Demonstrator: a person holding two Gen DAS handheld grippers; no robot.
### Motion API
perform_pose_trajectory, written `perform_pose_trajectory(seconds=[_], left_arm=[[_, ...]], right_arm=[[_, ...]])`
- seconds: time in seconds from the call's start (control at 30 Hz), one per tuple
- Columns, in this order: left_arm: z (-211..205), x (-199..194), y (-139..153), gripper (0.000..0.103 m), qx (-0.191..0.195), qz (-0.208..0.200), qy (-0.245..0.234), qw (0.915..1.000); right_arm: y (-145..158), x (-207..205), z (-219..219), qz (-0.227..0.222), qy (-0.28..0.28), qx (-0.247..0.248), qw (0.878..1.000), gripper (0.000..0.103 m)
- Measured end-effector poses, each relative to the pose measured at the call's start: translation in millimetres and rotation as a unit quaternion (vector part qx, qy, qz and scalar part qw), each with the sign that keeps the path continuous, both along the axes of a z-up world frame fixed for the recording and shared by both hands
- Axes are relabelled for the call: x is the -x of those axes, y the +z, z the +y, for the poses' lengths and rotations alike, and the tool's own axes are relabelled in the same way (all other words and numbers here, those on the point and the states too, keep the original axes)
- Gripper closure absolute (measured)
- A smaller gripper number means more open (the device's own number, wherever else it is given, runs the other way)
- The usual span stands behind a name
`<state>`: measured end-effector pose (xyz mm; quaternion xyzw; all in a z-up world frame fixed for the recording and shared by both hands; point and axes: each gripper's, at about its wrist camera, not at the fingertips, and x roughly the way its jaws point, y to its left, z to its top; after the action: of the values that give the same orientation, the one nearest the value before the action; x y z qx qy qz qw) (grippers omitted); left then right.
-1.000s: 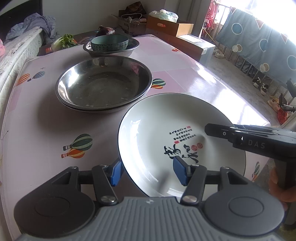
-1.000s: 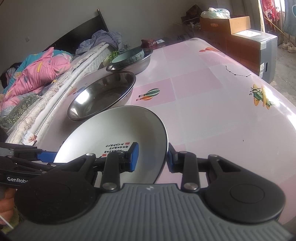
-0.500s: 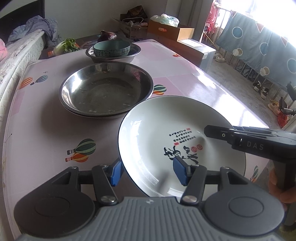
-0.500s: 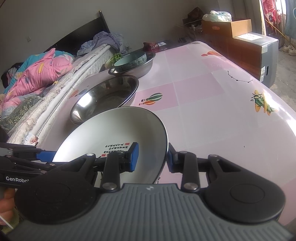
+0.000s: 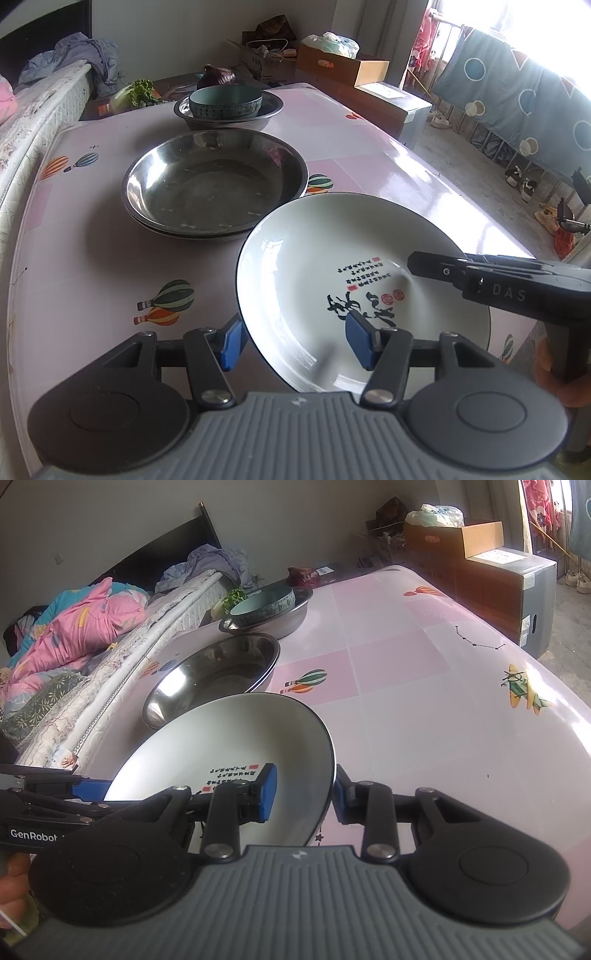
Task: Organize plates and bowls
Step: 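Hold the white calligraphy plate with both tools and move it over the steel bowls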
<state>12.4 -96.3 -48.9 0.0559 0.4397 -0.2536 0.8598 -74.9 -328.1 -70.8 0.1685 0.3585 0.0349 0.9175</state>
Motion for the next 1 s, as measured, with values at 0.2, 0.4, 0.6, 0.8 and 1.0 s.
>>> perform_pose_trajectory(seconds=[0.2, 0.4, 0.6, 0.8, 1.0], left_arm=[[0.3, 0.2, 0.8, 0.045, 0.000, -0.001, 0.001, 1.0000], [0.9, 0.3, 1.9, 0.045, 0.001, -0.002, 0.002, 1.0000], [1.9, -0.3, 3.4, 0.045, 0.003, -0.002, 0.004, 1.0000], [4.1, 0.2, 5.3, 0.045, 0.006, -0.004, 0.009, 0.9999], [5.7, -0.3, 6.9, 0.045, 0.007, -0.007, 0.014, 0.9999]], right_arm=[[2.5, -0.3, 0.4, -0.002, 0.000, 0.000, 1.000, 0.072], [2.4, -0.2, 0.5, -0.002, 0.000, 0.000, 1.000, 0.072], [2.3, -0.3, 0.5, -0.002, 0.000, 0.000, 1.000, 0.072], [3.9, -0.9, 0.9, -0.002, 0.001, 0.000, 1.000, 0.072], [7.0, -1.9, 2.6, -0.004, 0.003, 0.001, 1.000, 0.072]])
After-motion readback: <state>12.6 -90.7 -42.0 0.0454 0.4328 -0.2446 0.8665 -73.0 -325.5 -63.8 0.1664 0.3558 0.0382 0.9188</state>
